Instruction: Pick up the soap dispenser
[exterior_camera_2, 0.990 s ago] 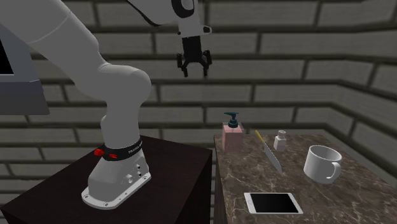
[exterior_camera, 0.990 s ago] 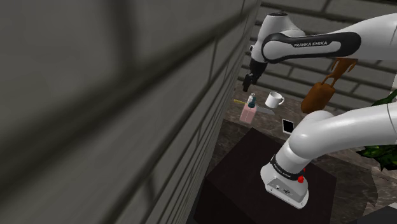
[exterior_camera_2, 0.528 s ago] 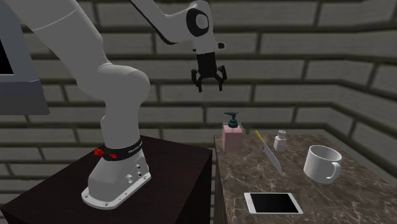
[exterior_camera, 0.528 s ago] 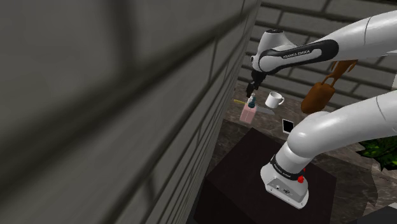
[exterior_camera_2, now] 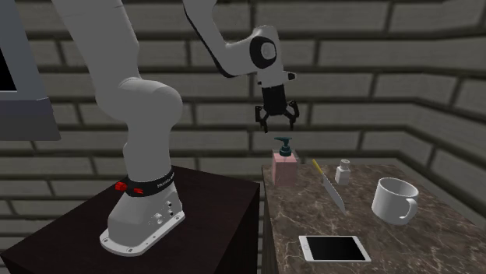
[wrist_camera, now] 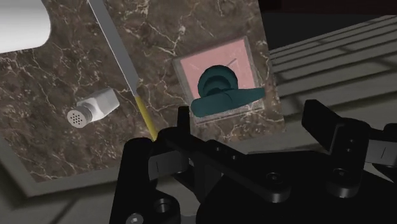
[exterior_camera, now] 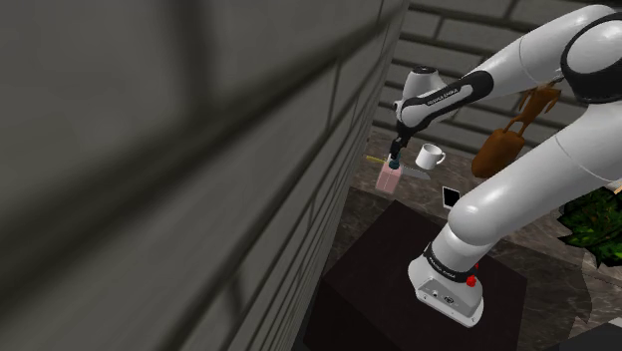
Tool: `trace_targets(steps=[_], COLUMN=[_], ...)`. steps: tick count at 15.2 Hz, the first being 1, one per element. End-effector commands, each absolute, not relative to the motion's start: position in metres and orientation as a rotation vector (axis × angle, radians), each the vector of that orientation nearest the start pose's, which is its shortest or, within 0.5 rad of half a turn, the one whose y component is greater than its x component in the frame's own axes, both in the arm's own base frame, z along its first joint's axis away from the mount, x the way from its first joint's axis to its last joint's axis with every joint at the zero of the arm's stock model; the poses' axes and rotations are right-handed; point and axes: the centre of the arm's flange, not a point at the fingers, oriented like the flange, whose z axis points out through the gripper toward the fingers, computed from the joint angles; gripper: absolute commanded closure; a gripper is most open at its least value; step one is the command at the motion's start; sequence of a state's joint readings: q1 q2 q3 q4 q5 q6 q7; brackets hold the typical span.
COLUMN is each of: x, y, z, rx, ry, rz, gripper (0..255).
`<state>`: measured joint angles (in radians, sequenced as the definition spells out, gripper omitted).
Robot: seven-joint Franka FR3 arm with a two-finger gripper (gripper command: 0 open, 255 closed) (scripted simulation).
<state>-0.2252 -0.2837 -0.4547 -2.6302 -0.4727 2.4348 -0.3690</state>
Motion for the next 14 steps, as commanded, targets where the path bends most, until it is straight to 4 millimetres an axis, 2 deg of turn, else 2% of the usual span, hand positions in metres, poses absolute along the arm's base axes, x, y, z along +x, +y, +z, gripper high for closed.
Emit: trace_targets(steps=[1, 8, 11, 12, 14], x=[0.331, 0.331, 0.331, 0.331, 0.331], y=[-0.281, -0.281, -0.281, -0.281, -0.281], z=[0.325, 0.288, 0.285, 0.285, 0.285], rx=[-3.363, -3.363, -3.363, -3.363, -3.363], ry=[-0.099, -0.099, -0.099, -0.099, -0.098], rz=[0.059, 0.059, 0.059, 0.059, 0.059], gripper=[0, 0, 0, 255, 255])
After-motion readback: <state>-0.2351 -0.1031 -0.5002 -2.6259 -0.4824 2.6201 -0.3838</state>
